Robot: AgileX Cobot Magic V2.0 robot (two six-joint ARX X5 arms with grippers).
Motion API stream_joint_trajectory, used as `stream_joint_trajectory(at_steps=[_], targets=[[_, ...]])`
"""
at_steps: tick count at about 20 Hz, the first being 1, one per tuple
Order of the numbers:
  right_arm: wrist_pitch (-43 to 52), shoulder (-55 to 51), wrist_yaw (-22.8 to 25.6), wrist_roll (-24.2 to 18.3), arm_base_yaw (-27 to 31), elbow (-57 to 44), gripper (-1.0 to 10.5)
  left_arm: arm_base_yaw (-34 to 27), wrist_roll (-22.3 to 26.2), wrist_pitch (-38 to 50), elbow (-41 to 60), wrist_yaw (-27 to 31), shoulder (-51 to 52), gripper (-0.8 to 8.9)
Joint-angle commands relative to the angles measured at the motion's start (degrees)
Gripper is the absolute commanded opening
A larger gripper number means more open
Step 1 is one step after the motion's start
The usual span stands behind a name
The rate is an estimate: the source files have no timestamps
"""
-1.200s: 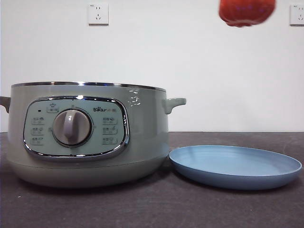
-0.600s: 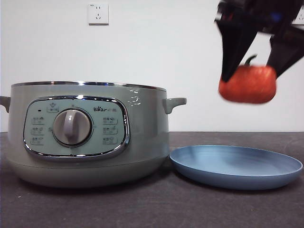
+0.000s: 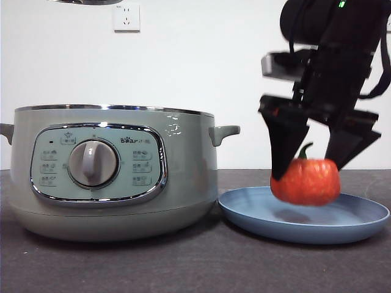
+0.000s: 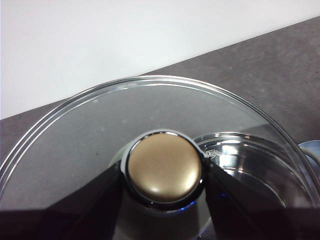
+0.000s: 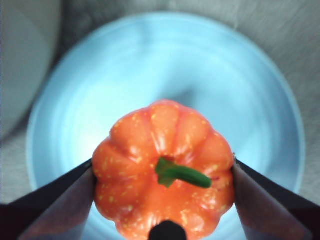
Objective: Take the pumpkin out from the steamer,put the pumpkin in the blue plate,close the lid
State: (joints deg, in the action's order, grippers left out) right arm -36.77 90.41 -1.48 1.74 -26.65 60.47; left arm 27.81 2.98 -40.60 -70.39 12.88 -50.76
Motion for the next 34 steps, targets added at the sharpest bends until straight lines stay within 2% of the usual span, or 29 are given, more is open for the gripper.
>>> stream_joint_trajectory(at_steps=[1,5,7,16,21,27,29,34], targets=[[0.6,2.3,-0.1,0.1,-0.1,-0.7,0.2,0.0,0.1,3.3,-0.3,0.2,0.4,-0.08],[0.8,2.9,0.0,0.4,-0.1,-0.7,4.6,0.0,0.1,3.3,-0.3,0.2,0.3,-0.08],[0.7,2.9,0.2,0.4,-0.1,-0.7,5.7,0.0,0.1,3.3,-0.3,0.2,0.3,-0.08],[0.1,-0.6,0.0,2.2,-0.2,-0.7,5.7,0.0,0.1,3.3,-0.3,0.1,0.3,-0.08],[0.2,-11.0,0.3,2.9,0.0,-0.7,5.7,0.0,-0.3,4.2,-0.3,-6.2,-1.8,-0.08],[0.8,-25.0,0.6,2.9,0.9,-0.7,5.7,0.0,-1.5,6.2,-0.3,-14.1,-9.7,-0.08],[0.7,-28.4,0.9,2.9,1.4,-0.7,5.7,0.1,-1.5,6.4,-0.3,-14.9,-12.9,-0.08],[0.6,-34.2,5.0,2.9,1.9,-0.7,5.7,1.5,-1.5,6.8,-0.3,-14.8,-20.9,-0.08]])
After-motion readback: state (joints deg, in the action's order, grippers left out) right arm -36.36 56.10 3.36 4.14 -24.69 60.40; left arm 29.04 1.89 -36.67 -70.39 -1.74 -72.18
